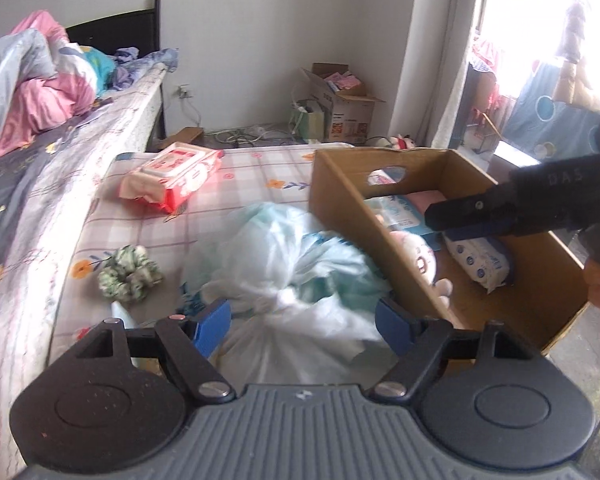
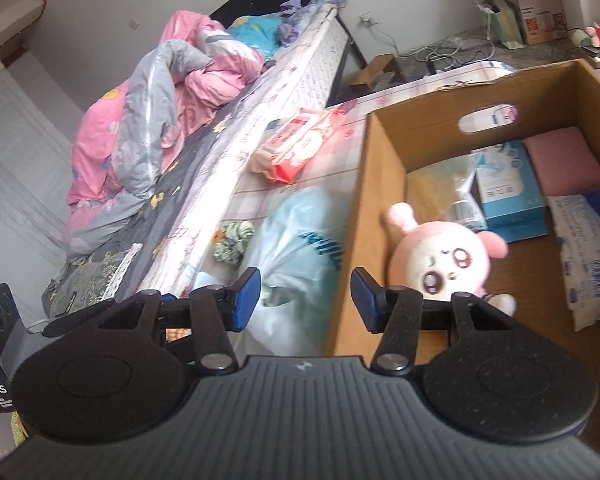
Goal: Organize soft objects
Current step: 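Move the right gripper back from the box toward the teal towel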
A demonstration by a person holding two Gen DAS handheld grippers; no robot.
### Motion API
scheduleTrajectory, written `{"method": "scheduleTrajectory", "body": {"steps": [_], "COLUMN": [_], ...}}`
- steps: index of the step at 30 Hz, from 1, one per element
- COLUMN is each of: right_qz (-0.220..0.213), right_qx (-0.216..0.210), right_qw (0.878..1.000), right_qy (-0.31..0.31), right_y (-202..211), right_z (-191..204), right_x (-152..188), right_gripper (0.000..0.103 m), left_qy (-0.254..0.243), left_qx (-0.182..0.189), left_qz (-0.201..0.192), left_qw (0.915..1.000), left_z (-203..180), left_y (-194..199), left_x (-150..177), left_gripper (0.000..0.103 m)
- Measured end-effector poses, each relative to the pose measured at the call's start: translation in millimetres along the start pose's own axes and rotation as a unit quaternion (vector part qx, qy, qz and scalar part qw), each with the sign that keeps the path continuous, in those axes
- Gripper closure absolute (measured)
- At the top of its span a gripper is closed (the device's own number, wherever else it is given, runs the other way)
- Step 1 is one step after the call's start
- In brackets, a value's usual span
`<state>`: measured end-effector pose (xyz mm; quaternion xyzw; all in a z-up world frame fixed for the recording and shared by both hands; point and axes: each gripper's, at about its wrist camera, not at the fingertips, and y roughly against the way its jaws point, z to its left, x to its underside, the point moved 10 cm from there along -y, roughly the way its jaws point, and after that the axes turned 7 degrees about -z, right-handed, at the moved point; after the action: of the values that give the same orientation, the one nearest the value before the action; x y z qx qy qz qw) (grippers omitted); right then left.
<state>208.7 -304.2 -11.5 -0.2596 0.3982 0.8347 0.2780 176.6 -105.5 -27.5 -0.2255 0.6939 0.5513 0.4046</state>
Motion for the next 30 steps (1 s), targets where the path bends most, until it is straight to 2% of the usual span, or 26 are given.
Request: {"method": "scheduleTrajectory", "body": {"steps": [6,9,13,22,27,30], "right_qz": [0.029,0.050,0.079,0.119,0.125,0.137], "right_qx": [-0.041,-0.064,-0.080,-0.093,-0.093,-0.096], "right_qw": [0.999,0.997,0.993,0.988,0.988,0.986], "right_qy": [0.013,0.017,0.025,0.018,0.007,0.002], "right_y": [-31,-50,-76,-117,-134,-142], "right_z": [62,92,126,162,164,167], "right_x": [15,28,47,71,72,80], "right_gripper": [0.052,0.052,0.052,0.052,0.052,0.052], "left_qy": [0.031,0.052,0.064,0.052,0.043,0.025], "left_qx": [-0.069,-0.086,-0.108,-0.114,-0.116,-0.105], "left_qz": [0.017,0.029,0.024,0.002,0.007,0.022], "left_qw": [0.9970,0.9945,0.9918,0.9920,0.9923,0.9939], "left_z": [66,89,112,128,134,131], "left_y": [28,37,46,42,33,31], "left_x": [42,60,71,67,69,78], "left_gripper": [0.023,0.023,0.023,0.024,0.031,0.031]}}
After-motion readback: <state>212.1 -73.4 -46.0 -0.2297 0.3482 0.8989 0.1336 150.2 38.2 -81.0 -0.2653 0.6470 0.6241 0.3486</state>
